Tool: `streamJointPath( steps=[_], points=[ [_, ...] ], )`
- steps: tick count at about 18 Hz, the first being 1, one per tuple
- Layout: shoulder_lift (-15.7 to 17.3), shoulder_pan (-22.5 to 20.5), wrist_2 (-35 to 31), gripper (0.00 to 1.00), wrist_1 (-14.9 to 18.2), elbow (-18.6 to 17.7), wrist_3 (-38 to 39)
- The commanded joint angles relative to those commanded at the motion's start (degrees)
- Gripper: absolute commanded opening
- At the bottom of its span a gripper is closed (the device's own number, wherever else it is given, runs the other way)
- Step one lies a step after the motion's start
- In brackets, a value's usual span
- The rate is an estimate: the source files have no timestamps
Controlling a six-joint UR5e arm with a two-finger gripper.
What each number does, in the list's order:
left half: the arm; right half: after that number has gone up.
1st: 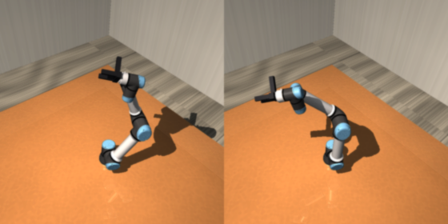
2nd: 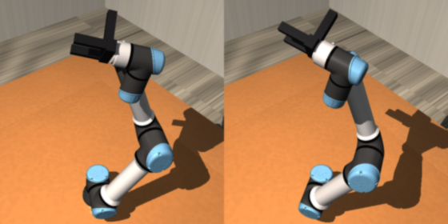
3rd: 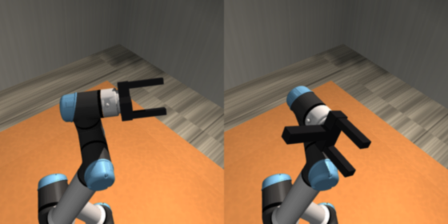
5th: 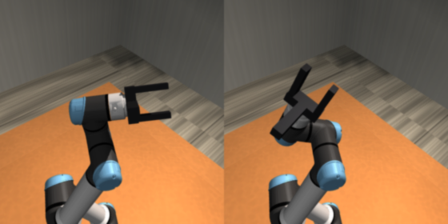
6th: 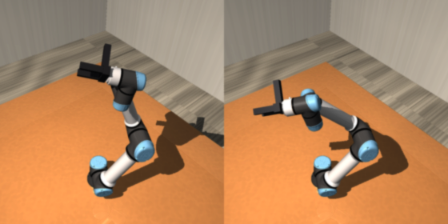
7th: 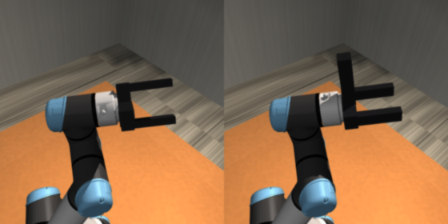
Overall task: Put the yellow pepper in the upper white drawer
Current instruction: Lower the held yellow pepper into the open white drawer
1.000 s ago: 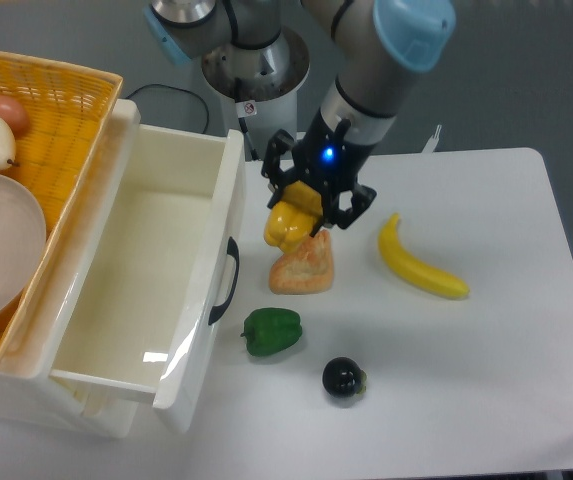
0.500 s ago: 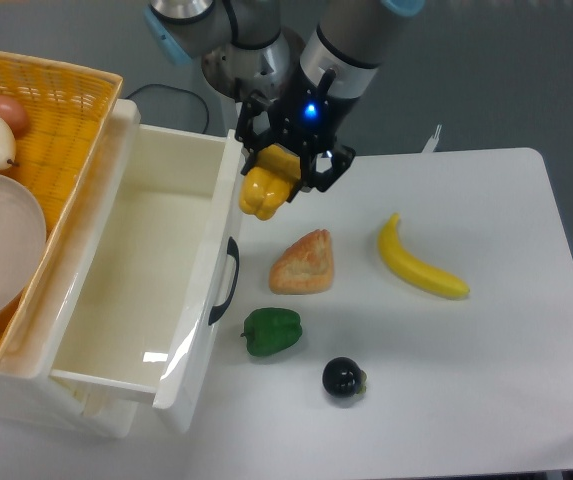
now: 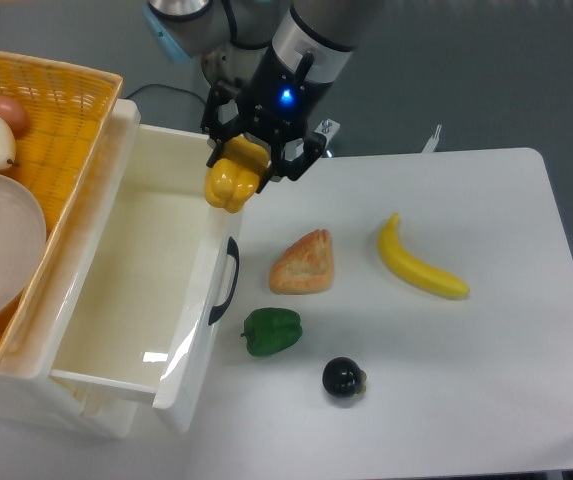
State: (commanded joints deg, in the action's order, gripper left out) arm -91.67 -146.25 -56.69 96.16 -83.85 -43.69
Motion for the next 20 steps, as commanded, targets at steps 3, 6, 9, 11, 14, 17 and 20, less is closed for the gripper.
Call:
streamJointPath(
  steps=[3, 6, 9, 11, 14, 17, 20],
  points=[
    [-0.79, 2.02, -0.09, 0.35, -3.33, -0.09, 2.36],
    [-2.37, 5.18, -0.88, 0.35, -5.80, -0.09, 4.48],
    [-2.46, 6.24, -1.32, 0.35, -5.98, -1.31, 4.22],
    [-2.37, 6.42, -1.23, 0.35, -5.98, -1.67, 3.87],
    [-2.64, 6.42, -1.23, 0.35, -6.42, -1.67, 3.78],
    [-2.81, 6.59, -1.32, 0.37, -6.95, -1.76, 3.87],
    [-3.43, 7.65, -1.32, 0.37, -7.04, -1.85, 3.87]
  ],
)
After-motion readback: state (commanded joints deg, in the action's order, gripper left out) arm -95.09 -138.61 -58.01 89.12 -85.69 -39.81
